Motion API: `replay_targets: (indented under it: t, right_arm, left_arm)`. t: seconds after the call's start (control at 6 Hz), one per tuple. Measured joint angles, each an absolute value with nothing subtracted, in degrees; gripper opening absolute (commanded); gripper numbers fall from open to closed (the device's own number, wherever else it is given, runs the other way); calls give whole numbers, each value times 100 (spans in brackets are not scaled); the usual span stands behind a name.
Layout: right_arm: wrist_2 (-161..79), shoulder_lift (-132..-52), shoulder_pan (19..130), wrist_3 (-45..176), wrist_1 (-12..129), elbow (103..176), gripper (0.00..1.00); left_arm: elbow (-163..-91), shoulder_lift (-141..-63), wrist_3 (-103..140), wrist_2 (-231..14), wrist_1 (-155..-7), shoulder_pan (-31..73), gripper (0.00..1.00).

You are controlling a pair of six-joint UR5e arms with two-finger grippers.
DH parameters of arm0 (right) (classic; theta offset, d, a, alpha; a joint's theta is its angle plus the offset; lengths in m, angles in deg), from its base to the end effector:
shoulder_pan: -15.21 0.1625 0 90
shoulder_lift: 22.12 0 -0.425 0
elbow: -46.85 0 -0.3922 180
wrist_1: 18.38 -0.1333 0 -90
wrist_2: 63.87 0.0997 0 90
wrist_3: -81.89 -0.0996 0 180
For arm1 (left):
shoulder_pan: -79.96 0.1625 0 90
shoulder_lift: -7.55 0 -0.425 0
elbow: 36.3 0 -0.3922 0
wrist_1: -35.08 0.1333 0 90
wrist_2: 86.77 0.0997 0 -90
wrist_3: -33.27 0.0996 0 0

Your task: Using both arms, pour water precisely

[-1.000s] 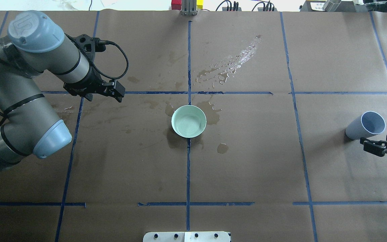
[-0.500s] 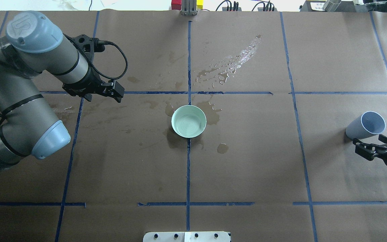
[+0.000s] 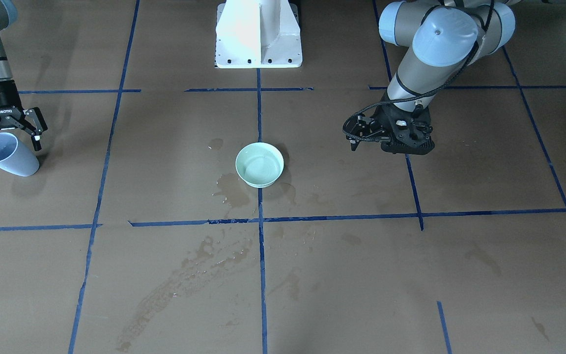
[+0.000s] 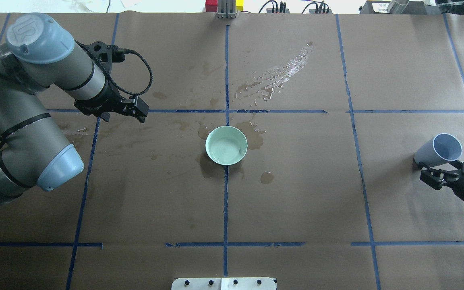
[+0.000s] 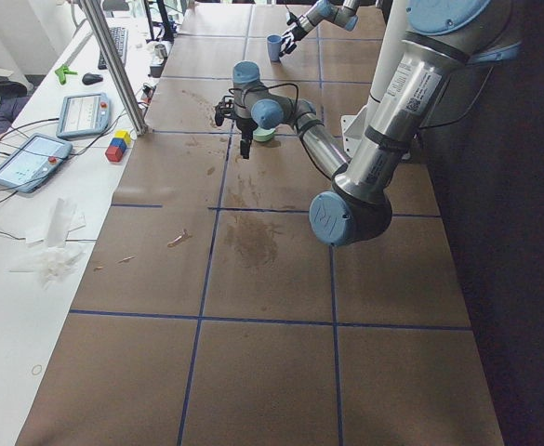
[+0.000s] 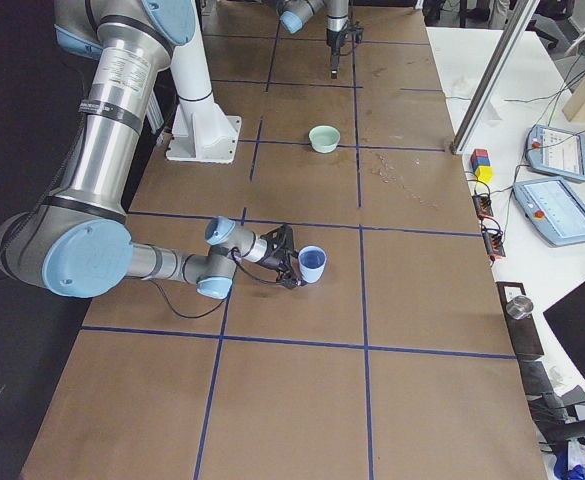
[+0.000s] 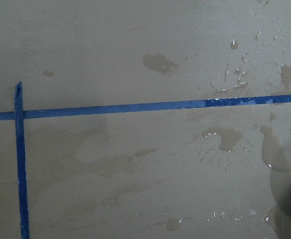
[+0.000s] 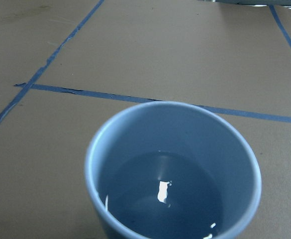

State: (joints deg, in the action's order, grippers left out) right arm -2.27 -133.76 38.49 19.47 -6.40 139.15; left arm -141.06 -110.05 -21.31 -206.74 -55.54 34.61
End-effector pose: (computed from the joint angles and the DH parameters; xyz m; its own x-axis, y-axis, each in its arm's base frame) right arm -0.2409 -0.3003 0.6478 0.7570 -0.1177 0.6427 -0.4179 0.6690 0.6147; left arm 0.3752 -0.4987 0.2700 0.6375 0.0691 -0.7674 0.0092 0.9952 0.0973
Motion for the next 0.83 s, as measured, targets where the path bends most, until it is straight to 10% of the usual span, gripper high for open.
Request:
replay_targets:
  t: [0.83]
  right_arm:
    - [-426,-13074,3867,1992,-658,13715,100]
  left_arm:
    - [-14123,-11011,-2226,-20674,-5554,3470,100]
